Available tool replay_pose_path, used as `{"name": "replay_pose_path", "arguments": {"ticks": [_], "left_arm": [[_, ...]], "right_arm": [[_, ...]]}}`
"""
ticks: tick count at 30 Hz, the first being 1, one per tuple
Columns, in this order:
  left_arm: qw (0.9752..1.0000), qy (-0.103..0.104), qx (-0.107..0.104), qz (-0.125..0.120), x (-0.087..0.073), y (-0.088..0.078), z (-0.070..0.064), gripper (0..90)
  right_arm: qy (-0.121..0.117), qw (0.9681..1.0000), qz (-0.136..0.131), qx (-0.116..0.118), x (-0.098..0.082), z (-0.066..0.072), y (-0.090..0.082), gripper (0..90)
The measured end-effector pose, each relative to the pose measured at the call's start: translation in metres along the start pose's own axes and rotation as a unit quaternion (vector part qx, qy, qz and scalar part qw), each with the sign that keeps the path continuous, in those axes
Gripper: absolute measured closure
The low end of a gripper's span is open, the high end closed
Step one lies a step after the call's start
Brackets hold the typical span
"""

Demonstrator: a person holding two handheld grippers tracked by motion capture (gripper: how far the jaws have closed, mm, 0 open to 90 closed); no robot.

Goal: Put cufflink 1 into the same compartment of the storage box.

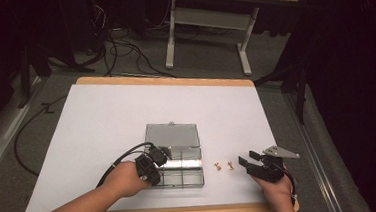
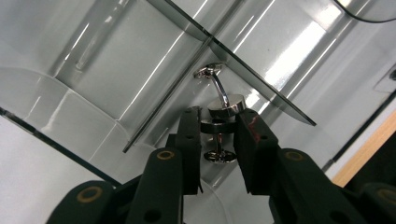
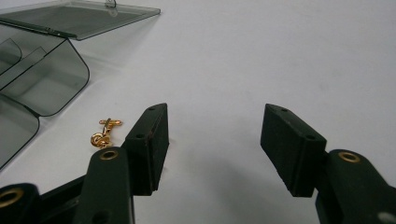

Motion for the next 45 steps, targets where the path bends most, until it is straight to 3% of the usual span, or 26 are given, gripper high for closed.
{"name": "replay_pose_path", "arguments": {"ticks": [19, 28, 45], "left_arm": [[0.9993, 0.000, 0.000, -0.037, 0.006, -0.032, -0.002, 67.4], [0.9989, -0.008, -0.002, -0.046, 0.010, -0.040, -0.003, 63.2], [0.9975, -0.032, -0.004, -0.062, 0.016, -0.055, 0.008, 60.8]], "right_arm": [[-0.004, 1.0000, 0.000, 0.000, 0.001, 0.002, 0.000, 42.3], [-0.004, 1.0000, 0.000, 0.000, 0.001, 0.002, -0.001, 42.3], [-0.003, 1.0000, 0.001, 0.002, 0.001, 0.002, 0.001, 42.4]]}}
Point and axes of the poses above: each handheld gripper's, and its own axes: y roughly forward along the jaws, x roughly out of its top, z roughly to its left, the point moved 8 cm from there along y, roughly forward along the jaws, and after that the axes turned 14 degrees about -y, right-handed, at the moved point
